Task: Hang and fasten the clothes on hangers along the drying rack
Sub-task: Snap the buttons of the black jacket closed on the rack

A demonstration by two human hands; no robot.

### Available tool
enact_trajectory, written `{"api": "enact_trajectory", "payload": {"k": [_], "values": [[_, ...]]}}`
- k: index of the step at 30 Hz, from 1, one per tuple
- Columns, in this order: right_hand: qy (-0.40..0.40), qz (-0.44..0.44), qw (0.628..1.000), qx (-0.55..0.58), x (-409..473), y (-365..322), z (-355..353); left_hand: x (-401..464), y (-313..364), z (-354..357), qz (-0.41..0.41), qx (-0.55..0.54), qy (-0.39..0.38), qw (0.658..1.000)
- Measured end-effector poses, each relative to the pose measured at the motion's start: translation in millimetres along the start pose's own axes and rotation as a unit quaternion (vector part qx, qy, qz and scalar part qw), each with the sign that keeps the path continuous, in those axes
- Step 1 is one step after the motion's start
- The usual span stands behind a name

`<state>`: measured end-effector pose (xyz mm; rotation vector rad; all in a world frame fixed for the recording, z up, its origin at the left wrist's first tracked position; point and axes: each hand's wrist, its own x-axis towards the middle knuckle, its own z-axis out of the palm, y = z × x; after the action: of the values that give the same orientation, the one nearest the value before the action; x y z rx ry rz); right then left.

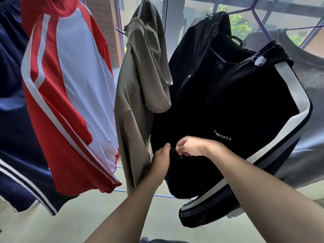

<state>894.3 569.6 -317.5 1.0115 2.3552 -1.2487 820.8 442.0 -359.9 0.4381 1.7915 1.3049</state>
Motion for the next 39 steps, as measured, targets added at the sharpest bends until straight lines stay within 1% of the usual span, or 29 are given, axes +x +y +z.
{"api": "enact_trajectory", "payload": {"k": [1, 3, 5, 7, 14, 20, 24, 25, 28, 33, 36, 39], "values": [[-0.005, 0.005, 1.000, -0.003, -1, 1, 1, 1, -1, 0, -0.009, 0.012, -0.016, 1.000], [-0.008, 0.015, 1.000, 0.001, -2, 4, 5, 0, -4, 2, -0.006, 0.017, -0.018, 1.000], [-0.014, 0.023, 1.000, 0.009, -3, 5, 8, -3, -4, 4, 0.003, 0.029, 0.001, 1.000], [-0.014, 0.032, 0.999, 0.011, -2, 8, 11, -7, -4, 6, 0.013, 0.067, 0.020, 0.997], [-0.006, 0.042, 0.999, 0.017, -2, 8, 11, -10, -7, 10, 0.050, 0.116, 0.048, 0.991], [0.022, 0.028, 0.999, 0.025, -1, 16, 12, -14, -6, 9, 0.099, 0.200, 0.091, 0.970], [0.032, 0.010, 0.999, 0.036, 2, 13, 9, -16, 1, 6, 0.150, 0.261, 0.110, 0.947], [0.033, 0.006, 0.999, 0.034, 4, 11, 10, -16, 3, 4, 0.149, 0.262, 0.114, 0.947], [0.037, -0.014, 0.998, 0.047, 8, 3, 15, -11, 8, -5, 0.112, 0.217, 0.093, 0.965], [0.023, -0.054, 0.980, 0.191, 3, 0, 33, -5, 10, -20, 0.094, 0.162, 0.072, 0.980], [0.055, -0.080, 0.972, 0.214, 4, 5, 42, -2, 7, -21, 0.078, 0.164, 0.069, 0.981], [0.073, -0.080, 0.963, 0.247, 4, 11, 48, 0, 7, -22, 0.075, 0.166, 0.077, 0.980]]}}
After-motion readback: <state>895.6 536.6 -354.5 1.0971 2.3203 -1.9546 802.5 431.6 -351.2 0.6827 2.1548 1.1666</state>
